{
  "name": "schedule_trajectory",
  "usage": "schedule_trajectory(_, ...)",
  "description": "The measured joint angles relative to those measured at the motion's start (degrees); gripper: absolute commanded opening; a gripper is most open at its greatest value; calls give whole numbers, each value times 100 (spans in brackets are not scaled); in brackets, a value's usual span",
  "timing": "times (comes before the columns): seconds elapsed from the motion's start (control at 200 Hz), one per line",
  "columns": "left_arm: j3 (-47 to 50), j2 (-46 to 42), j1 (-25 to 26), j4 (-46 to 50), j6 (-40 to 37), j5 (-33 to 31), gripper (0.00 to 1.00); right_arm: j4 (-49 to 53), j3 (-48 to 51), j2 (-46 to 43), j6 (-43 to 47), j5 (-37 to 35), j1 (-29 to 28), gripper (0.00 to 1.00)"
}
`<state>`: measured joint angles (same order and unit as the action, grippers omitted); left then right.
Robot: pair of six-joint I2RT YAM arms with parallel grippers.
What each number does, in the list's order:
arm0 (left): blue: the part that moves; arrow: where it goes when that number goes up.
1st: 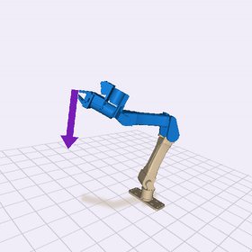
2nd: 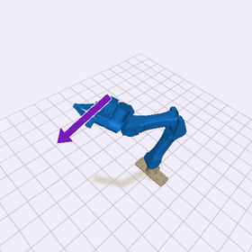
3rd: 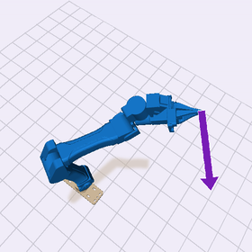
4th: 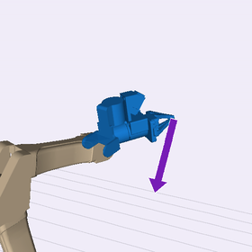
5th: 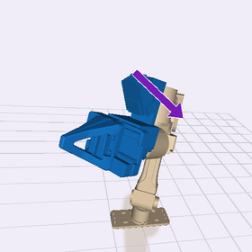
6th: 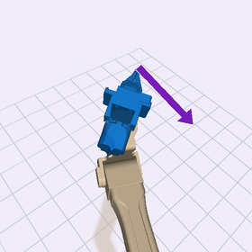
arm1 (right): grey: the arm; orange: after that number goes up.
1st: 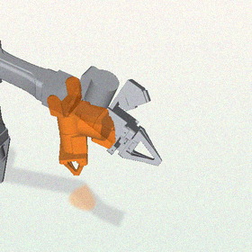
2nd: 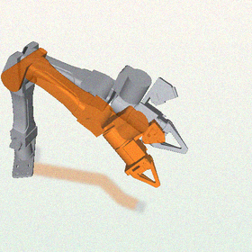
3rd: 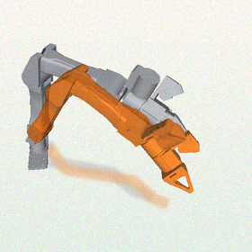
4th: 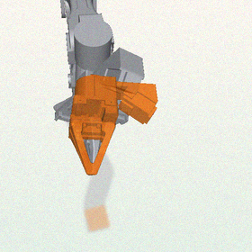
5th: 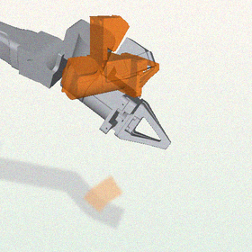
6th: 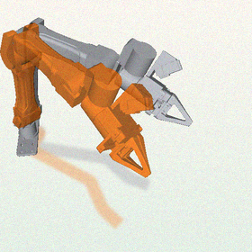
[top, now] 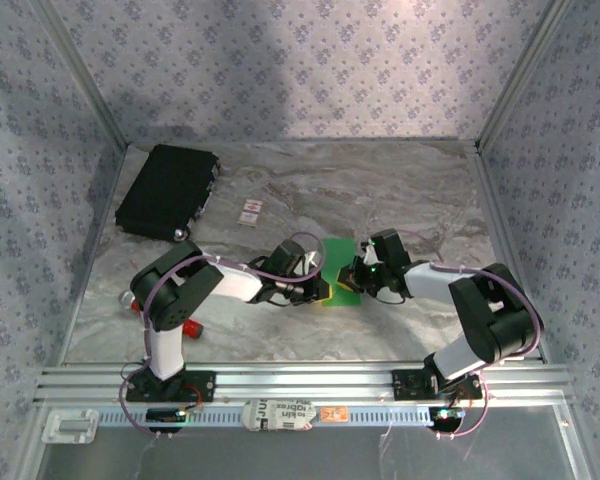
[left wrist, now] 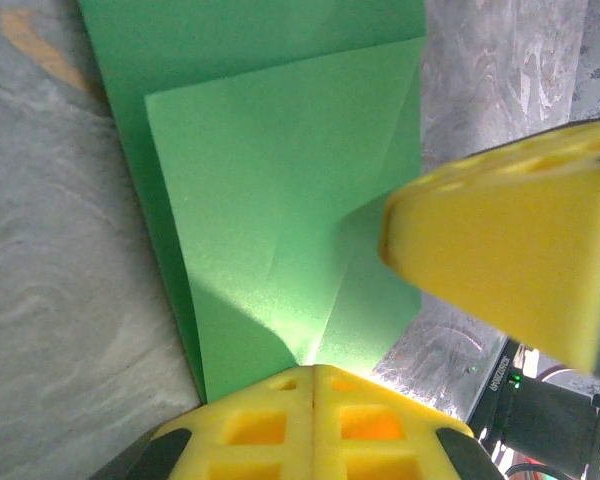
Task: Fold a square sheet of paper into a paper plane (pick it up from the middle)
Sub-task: Fold the triangle a second time at the center of the table.
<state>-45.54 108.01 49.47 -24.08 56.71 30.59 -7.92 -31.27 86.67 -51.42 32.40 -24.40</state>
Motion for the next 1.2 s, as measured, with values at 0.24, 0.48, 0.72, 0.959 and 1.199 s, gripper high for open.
schedule_trajectory(0.24, -4, 0, 0, 4, -2, -2, 0, -57, 35, 317, -4, 0, -109, 0)
schedule_trajectory(0.48, -15, 0, 0, 35, -7, -15, 0, -144, 46, 365, 2, 111, 146, 0)
schedule_trajectory(0.72, -42, 0, 0, 109, -28, -17, 0, -81, -11, 380, 98, 116, 431, 0)
schedule_trajectory(0.959, 94, -271, 4, 404, -11, -116, 0, -50, -17, 380, 131, 118, 439, 0)
schedule_trajectory(1.199, 66, -826, -48, 763, 42, -280, 0, -149, 37, 376, 129, 151, 352, 0)
